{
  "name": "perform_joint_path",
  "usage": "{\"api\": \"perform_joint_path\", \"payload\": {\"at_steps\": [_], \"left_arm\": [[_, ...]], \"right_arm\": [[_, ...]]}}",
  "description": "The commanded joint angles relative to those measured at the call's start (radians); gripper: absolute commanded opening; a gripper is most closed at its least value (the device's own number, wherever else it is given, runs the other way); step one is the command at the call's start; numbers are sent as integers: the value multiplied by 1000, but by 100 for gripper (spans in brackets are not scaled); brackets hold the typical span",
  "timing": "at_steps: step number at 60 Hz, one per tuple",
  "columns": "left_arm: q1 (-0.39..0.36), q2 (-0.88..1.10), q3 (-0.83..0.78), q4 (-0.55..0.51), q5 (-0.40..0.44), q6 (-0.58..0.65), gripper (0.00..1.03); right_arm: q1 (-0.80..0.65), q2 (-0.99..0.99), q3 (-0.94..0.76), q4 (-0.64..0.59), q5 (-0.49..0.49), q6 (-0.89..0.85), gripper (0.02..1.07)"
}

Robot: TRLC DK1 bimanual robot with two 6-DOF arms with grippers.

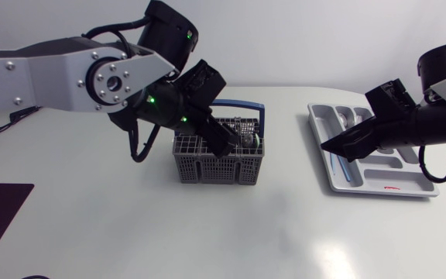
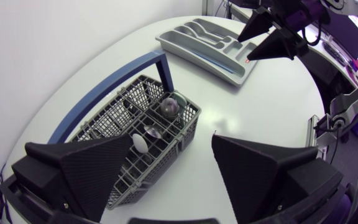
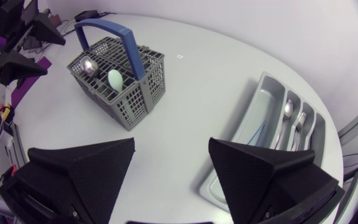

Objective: Unload the cutlery basket into the drawer organizer.

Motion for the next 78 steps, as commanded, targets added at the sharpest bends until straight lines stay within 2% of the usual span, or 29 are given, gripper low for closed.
{"api": "perform_joint_path", "payload": {"at_steps": [1,11,31,37,43,54,74,78], "left_arm": [[-12,11,42,-16,-49,-35,96],[-4,10,42,-38,-85,-44,96],[49,-13,19,-64,-97,-52,96],[65,-21,14,-67,-97,-53,96],[88,-32,10,-72,-97,-52,96],[118,-47,-3,-78,-97,-52,96],[160,-78,-46,-79,-97,-42,96],[183,-82,-52,-78,-97,-32,96]], "right_arm": [[46,-16,-23,4,2,43,88],[149,-14,-8,4,2,112,88],[381,79,109,10,25,355,88],[425,116,149,6,42,398,88],[496,151,181,15,103,440,88],[589,224,253,29,137,526,88],[629,374,376,38,168,621,87],[631,400,404,37,168,648,84]]}}
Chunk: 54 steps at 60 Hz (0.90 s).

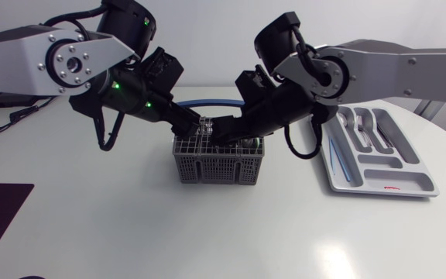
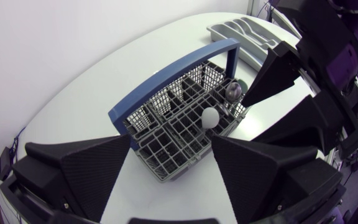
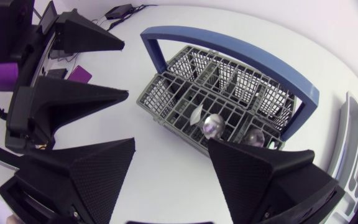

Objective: Unload the cutlery basket into the drawer organizer.

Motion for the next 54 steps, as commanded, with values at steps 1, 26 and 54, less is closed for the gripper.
{"api": "perform_joint_path", "payload": {"at_steps": [1,26,54], "left_arm": [[26,-27,-31,-10,-4,2,96],[87,-74,-97,9,50,102,96],[49,-88,-134,52,89,192,96]], "right_arm": [[10,47,50,9,7,62,84],[27,157,142,-4,87,169,45],[1,214,170,-24,111,203,44]]}}
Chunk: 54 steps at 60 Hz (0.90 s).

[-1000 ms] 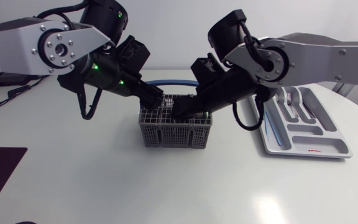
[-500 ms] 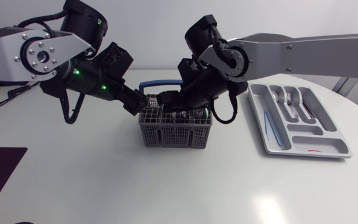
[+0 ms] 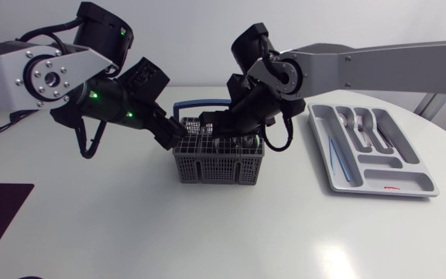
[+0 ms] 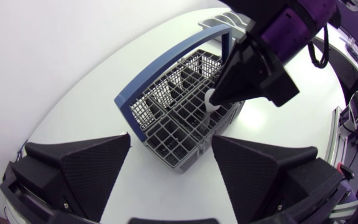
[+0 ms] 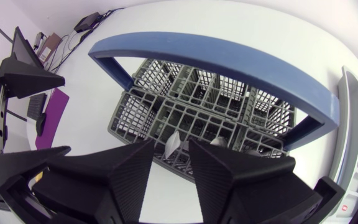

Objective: Unload the cutlery basket into the drawer organizer.

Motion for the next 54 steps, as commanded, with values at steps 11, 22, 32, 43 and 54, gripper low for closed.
{"api": "perform_joint_path", "payload": {"at_steps": [11,22,32,43,54], "left_arm": [[-46,-11,-68,33,8,44,96],[-70,-14,-88,41,8,63,96],[-95,-25,-98,41,8,66,96],[-104,-34,-108,41,8,69,96],[-105,-37,-111,41,8,69,96]], "right_arm": [[-1,37,28,-13,9,37,38],[2,45,35,-10,23,37,18],[5,53,35,-4,25,31,14],[7,54,29,7,29,17,9],[21,10,19,7,41,-6,9]]}}
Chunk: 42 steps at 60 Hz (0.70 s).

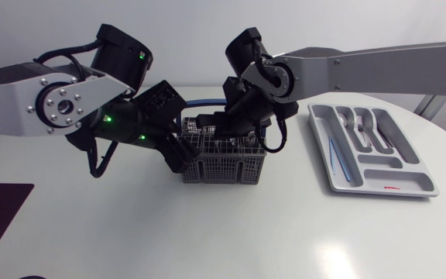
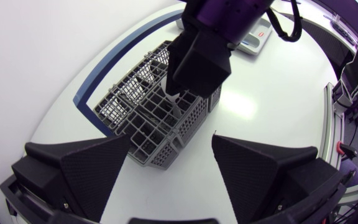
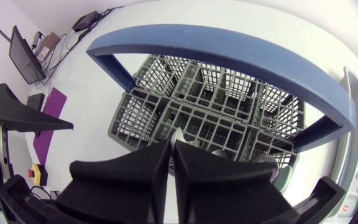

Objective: Unload the cutlery basket into the drawer organizer.

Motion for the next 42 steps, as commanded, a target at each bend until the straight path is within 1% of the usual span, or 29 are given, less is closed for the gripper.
{"api": "perform_joint_path", "payload": {"at_steps": [1,22,31,34,42], "left_arm": [[-10,-19,-28,4,8,23,96],[-13,12,-29,8,8,22,96],[-13,17,-22,12,8,19,96],[-13,23,-20,12,8,19,96],[-16,33,-9,12,8,19,96]], "right_arm": [[8,-25,4,-2,19,-16,9],[38,-124,1,-32,18,-44,9],[39,-189,19,-75,-7,-50,9],[38,-204,28,-91,-28,-57,9],[38,-259,50,-139,-39,-65,9]]}}
